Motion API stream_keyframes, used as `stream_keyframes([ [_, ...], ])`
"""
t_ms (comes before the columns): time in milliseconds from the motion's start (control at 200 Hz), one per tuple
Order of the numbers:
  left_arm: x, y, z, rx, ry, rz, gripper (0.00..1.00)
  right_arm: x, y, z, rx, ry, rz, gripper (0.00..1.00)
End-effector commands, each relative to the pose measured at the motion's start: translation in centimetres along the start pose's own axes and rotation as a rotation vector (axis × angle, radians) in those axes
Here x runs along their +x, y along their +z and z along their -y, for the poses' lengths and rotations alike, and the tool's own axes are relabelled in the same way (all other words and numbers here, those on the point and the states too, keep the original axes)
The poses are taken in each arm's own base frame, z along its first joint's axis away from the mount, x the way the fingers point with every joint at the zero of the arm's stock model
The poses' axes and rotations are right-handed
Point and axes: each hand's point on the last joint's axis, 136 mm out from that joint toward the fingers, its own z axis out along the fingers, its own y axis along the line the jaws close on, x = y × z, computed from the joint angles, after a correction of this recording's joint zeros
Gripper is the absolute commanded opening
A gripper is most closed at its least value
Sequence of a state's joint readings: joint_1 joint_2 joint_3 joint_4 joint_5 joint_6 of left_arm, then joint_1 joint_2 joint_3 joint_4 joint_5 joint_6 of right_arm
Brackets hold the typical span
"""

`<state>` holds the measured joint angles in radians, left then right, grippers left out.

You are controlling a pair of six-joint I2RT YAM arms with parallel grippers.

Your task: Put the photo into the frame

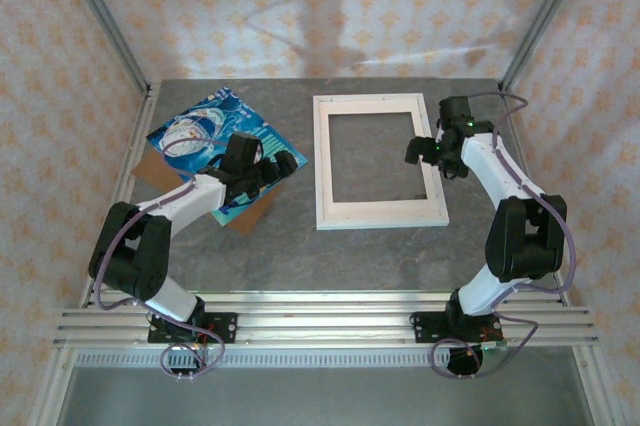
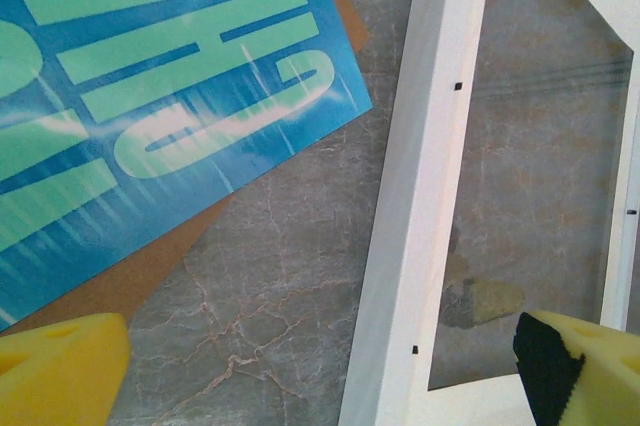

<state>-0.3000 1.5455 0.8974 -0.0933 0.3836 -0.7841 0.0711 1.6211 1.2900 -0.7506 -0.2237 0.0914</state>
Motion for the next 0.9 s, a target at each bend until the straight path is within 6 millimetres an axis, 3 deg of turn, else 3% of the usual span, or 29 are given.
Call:
stream_keyframes([
  [0,-1.6,-1.0,0.4,-0.006,-0.006,0.058,1.00,-1.5,-2.1,0.5,0.023,0.030,0.084,0.99],
  [90,-2.0,-1.1,-0.4,-0.017,-0.033,0.078,1.00,-1.4,-3.0,-0.9,-0.050,0.062,0.106,1.00],
  [165,-2.7,-1.2,-1.8,-0.020,-0.091,0.099,1.00,-1.3,-3.7,-3.5,-0.151,0.084,0.135,0.99],
  [305,-4.3,-2.3,-5.2,-0.038,-0.193,0.139,1.00,-0.6,-3.6,-9.8,-0.294,0.074,0.163,0.92],
  [450,-4.4,-3.6,-8.3,-0.136,-0.187,0.180,1.00,0.7,-2.0,-17.0,-0.368,0.033,0.154,0.85],
  [606,-3.9,-3.4,-9.0,-0.143,-0.190,0.182,1.00,2.1,0.0,-24.4,-0.402,-0.087,0.125,0.79],
  [891,-5.3,-2.0,-8.2,-0.092,-0.189,0.208,1.00,2.5,4.3,-32.2,-0.435,-0.158,0.063,0.69],
])
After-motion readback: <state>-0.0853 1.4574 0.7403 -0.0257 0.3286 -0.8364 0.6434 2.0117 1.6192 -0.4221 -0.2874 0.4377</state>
